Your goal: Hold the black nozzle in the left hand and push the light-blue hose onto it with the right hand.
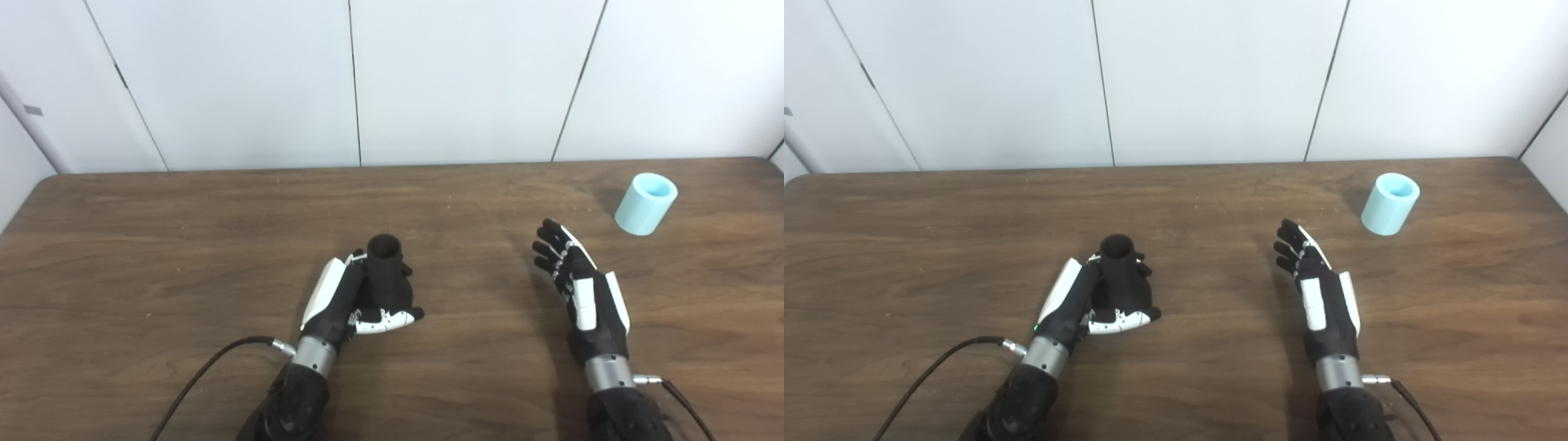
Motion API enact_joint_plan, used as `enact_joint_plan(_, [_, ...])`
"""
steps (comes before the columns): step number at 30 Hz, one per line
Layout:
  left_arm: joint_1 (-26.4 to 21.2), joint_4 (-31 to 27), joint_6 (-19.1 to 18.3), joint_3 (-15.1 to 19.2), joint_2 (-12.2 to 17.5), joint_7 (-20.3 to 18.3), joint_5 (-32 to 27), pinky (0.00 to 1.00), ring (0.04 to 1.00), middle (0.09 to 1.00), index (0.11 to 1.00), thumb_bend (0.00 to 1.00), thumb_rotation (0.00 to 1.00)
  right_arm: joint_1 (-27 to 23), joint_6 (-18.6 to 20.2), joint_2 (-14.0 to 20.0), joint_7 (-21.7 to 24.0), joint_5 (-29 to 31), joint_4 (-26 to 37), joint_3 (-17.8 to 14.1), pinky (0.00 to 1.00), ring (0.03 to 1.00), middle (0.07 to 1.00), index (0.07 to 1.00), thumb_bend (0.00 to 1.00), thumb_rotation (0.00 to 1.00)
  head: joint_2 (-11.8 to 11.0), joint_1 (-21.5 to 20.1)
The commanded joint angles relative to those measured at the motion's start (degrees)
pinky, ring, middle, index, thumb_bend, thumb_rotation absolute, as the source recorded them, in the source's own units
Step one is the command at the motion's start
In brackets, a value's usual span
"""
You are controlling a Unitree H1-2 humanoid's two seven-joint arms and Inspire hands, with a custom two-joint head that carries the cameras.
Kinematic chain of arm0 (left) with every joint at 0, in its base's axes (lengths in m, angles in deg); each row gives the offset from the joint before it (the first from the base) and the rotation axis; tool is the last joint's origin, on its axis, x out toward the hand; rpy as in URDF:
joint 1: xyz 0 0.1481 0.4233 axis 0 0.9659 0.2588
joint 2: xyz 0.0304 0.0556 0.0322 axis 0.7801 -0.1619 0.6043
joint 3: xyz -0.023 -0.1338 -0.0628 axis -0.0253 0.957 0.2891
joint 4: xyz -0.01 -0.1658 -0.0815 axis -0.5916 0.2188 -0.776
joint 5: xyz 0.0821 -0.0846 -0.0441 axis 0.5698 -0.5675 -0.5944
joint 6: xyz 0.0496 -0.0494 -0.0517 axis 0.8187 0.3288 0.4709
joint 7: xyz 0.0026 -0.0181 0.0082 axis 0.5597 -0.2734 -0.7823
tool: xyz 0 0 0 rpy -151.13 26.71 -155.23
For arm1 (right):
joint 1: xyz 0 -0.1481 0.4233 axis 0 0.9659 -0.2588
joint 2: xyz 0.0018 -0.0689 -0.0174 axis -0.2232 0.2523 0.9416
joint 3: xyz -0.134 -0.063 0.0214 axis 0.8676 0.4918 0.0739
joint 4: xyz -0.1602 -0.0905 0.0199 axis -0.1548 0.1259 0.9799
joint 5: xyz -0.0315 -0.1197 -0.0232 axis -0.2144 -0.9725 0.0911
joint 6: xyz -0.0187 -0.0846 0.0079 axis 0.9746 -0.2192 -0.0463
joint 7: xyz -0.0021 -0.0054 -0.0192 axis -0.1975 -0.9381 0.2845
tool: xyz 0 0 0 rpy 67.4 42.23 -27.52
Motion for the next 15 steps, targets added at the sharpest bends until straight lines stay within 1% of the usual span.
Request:
enact_joint_plan(1, [1.83,-0.76,-0.46,-1.14,-0.50,-0.89,0.40,1.00,0.875,0.775,0.487,0.51,0.07,-1.61,-1.76,0.16,0.18,0.11,1.61,-0.02,0.85,0.866,0.882,0.875,0.71,1.00,0.18,-0.06])
enact_joint_plan(4, [2.55,-1.36,-0.79,-1.64,-0.41,-1.24,0.85,1.00,0.885,0.775,0.487,0.51,0.07,-1.64,-1.83,0.10,0.06,-0.05,1.64,0.11,0.85,0.865,0.882,0.875,0.71,1.00,0.04,-0.16])
enact_joint_plan(7, [2.86,-1.32,-0.83,-1.99,-0.16,-1.20,1.32,1.00,0.890,0.776,0.488,0.51,0.07,-1.46,-2.05,0.05,0.00,-0.20,1.60,0.20,0.85,0.865,0.882,0.876,0.71,1.00,-0.52,-0.80])
enact_joint_plan(8, [2.85,-1.18,-0.77,-2.02,-0.02,-1.18,1.45,1.00,0.890,0.776,0.488,0.51,0.07,-1.39,-2.21,-0.02,-0.03,-0.27,1.48,0.27,0.85,0.864,0.882,0.876,0.71,1.00,-1.12,-1.82])
enact_joint_plan(10, [2.75,-0.96,-0.65,-1.98,0.19,-1.15,1.52,1.00,0.891,0.777,0.488,0.51,0.07,-1.33,-2.41,-0.08,-0.06,-0.26,1.27,0.33,0.85,0.864,0.882,0.876,0.71,1.00,-1.12,-1.82])
enact_joint_plan(11, [2.73,-0.71,-0.37,-1.82,0.44,-1.12,1.37,1.00,0.891,0.777,0.488,0.51,0.07,-1.27,-2.64,-0.26,-0.11,-0.30,0.98,0.44,0.85,0.864,0.882,0.875,0.71,1.00,-2.11,-4.21])
enact_joint_plan(12, [2.72,-0.54,-0.17,-1.71,0.62,-1.10,1.25,1.00,0.891,0.778,0.488,0.51,0.07,-1.23,-2.79,-0.37,-0.16,-0.33,0.79,0.53,0.85,0.864,0.882,0.875,0.71,1.00,-2.11,-4.21])
enact_joint_plan(13, [2.81,-0.35,0.22,-1.48,0.95,-1.07,1.01,1.00,0.891,0.778,0.488,0.51,0.07,-1.08,-3.00,-0.64,-0.30,-0.53,0.55,0.72,0.85,0.864,0.882,0.876,0.71,1.00,-3.15,-5.65])
enact_joint_plan(15, [2.93,-0.20,0.62,-1.25,1.27,-1.03,0.76,1.00,0.890,0.778,0.488,0.51,0.07,-0.91,-3.22,-0.90,-0.49,-0.78,0.34,0.94,0.85,0.865,0.882,0.877,0.71,1.00,-3.15,-5.65])
